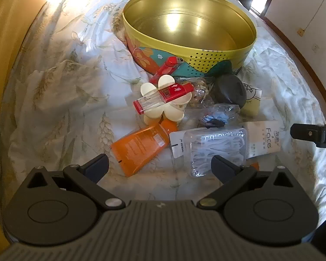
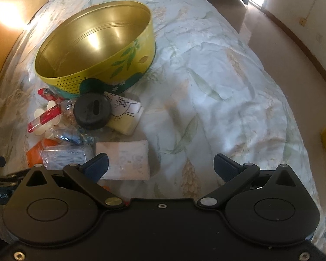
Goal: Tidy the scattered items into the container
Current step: 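Move the left gripper toward the clear box of floss picks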
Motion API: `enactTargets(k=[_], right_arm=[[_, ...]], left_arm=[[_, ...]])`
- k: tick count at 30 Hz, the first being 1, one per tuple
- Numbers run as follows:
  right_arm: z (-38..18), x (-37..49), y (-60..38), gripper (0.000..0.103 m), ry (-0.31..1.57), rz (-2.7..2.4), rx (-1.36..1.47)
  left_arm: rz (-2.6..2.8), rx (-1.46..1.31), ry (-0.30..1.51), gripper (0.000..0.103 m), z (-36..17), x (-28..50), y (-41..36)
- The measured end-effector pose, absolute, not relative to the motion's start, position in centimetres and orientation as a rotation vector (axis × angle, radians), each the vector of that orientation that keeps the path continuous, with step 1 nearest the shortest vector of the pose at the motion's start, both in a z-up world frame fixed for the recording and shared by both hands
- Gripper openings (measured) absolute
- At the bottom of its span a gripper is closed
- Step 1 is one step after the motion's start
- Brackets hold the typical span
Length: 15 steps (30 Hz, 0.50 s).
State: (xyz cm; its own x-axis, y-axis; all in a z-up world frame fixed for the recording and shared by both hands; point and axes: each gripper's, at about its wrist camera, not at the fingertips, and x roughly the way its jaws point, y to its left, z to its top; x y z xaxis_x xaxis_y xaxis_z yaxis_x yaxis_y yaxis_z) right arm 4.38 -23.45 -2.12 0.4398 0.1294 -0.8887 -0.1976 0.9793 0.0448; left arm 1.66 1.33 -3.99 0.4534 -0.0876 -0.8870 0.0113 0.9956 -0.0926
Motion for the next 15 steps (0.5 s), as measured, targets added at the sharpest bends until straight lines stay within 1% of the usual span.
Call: enactTargets(k=[15], right_arm=[[-2.55, 4.35, -23.19, 0.101, 1.140, 0.284, -0.039]], left_arm=[[-0.060, -0.078, 1.093, 0.103, -3.92, 1.50, 1.36]])
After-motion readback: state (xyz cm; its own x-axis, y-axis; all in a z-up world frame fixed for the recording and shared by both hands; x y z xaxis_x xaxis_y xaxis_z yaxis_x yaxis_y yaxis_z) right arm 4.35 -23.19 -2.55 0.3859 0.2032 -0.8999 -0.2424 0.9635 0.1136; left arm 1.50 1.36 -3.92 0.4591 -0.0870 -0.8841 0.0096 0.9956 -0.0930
